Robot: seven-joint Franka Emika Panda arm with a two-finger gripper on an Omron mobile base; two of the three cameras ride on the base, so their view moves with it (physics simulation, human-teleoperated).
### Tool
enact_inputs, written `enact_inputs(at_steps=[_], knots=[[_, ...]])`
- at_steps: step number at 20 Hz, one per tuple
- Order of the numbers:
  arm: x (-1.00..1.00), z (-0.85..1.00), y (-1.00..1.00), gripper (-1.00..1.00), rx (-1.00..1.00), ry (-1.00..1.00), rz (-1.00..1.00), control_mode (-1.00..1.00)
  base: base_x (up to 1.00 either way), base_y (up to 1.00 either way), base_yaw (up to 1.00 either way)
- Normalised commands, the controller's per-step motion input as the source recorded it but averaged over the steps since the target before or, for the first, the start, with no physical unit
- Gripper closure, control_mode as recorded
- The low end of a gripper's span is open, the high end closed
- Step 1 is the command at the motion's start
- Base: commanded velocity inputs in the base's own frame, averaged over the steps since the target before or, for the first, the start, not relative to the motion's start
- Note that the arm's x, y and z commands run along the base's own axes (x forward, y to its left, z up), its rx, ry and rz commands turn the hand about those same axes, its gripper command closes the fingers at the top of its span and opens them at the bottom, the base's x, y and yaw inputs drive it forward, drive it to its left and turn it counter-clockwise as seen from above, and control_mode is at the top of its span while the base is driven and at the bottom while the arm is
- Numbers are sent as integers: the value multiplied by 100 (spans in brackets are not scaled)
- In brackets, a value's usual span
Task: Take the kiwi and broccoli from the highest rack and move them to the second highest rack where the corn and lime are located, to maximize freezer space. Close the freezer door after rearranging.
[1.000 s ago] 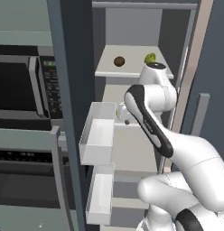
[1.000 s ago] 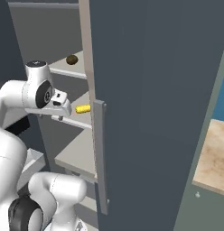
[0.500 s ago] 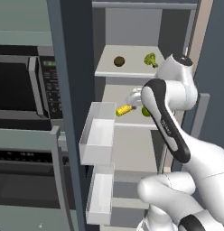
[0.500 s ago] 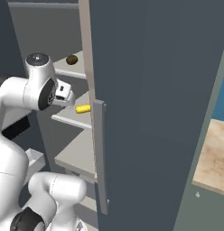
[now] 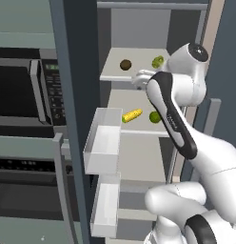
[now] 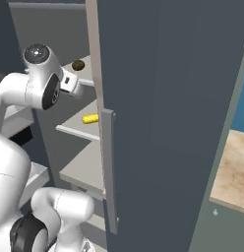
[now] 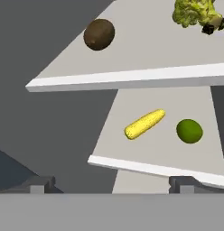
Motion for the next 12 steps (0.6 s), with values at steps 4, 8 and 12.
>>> enact_inputs(at_steps=[4, 8, 12], knots=[[51, 51, 4, -100, 2, -18, -19, -100, 0, 0, 0], [51, 43, 0, -100, 0, -2, -15, -100, 0, 0, 0], [68, 4, 0, -100, 0, 25, -2, -100, 0, 0, 0]])
